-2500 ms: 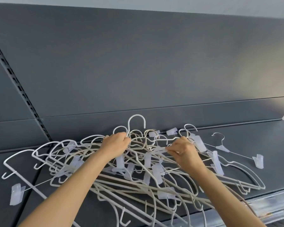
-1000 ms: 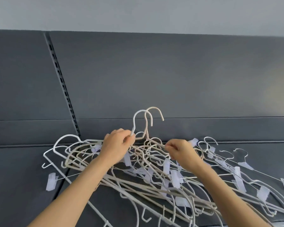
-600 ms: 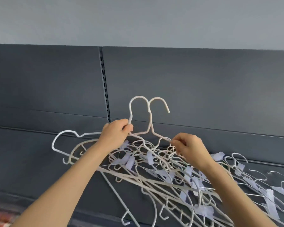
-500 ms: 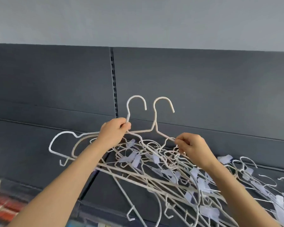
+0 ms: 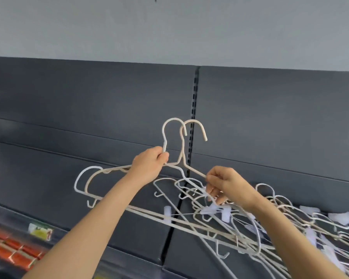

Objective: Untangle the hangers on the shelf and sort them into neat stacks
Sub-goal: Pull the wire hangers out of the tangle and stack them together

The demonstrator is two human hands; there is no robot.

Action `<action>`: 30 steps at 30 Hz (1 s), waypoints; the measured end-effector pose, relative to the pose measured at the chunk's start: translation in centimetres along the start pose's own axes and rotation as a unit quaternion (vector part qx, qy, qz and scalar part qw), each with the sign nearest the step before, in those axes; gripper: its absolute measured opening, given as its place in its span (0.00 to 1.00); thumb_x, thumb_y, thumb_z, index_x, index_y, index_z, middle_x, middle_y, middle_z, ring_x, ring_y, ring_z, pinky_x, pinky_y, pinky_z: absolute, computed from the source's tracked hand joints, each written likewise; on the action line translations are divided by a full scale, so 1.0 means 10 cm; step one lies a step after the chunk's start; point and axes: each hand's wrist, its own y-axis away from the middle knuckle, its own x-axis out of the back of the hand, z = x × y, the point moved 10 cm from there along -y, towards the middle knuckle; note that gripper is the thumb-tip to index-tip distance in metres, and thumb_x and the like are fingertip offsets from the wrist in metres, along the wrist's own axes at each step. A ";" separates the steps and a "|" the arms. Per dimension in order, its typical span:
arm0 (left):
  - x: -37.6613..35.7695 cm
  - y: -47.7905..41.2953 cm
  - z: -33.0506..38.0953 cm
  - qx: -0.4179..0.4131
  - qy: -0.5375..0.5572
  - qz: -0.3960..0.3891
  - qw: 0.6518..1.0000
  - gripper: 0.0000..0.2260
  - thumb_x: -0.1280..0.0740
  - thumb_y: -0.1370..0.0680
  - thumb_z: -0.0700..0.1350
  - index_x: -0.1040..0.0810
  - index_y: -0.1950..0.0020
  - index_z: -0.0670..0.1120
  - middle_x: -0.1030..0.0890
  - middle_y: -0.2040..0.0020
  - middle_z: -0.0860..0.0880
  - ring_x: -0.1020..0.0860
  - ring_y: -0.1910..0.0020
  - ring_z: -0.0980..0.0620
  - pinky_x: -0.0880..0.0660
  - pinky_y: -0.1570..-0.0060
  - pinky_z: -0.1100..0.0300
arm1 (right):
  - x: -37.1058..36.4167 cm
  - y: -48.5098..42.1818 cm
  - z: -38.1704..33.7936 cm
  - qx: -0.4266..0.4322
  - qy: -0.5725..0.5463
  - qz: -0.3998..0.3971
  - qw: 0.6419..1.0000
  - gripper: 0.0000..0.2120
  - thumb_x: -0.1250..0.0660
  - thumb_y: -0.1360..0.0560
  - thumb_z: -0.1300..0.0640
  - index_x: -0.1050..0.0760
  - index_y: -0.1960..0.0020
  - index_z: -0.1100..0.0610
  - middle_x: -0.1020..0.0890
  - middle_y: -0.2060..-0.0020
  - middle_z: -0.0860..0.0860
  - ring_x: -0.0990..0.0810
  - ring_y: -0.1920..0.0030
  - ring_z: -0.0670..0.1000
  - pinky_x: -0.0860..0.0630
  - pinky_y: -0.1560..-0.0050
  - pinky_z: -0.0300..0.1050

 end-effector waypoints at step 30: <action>1.32 0.00 -4.61 0.262 -0.108 -0.058 0.957 0.11 0.37 0.23 0.50 0.25 0.61 0.45 0.25 0.67 0.51 0.27 0.65 0.51 0.32 0.62 0.58 | -3.25 -2.66 -0.17 0.039 0.361 -0.068 0.929 0.15 0.40 0.24 0.50 0.28 0.38 0.50 0.21 0.41 0.52 0.25 0.40 0.54 0.31 0.38 0.48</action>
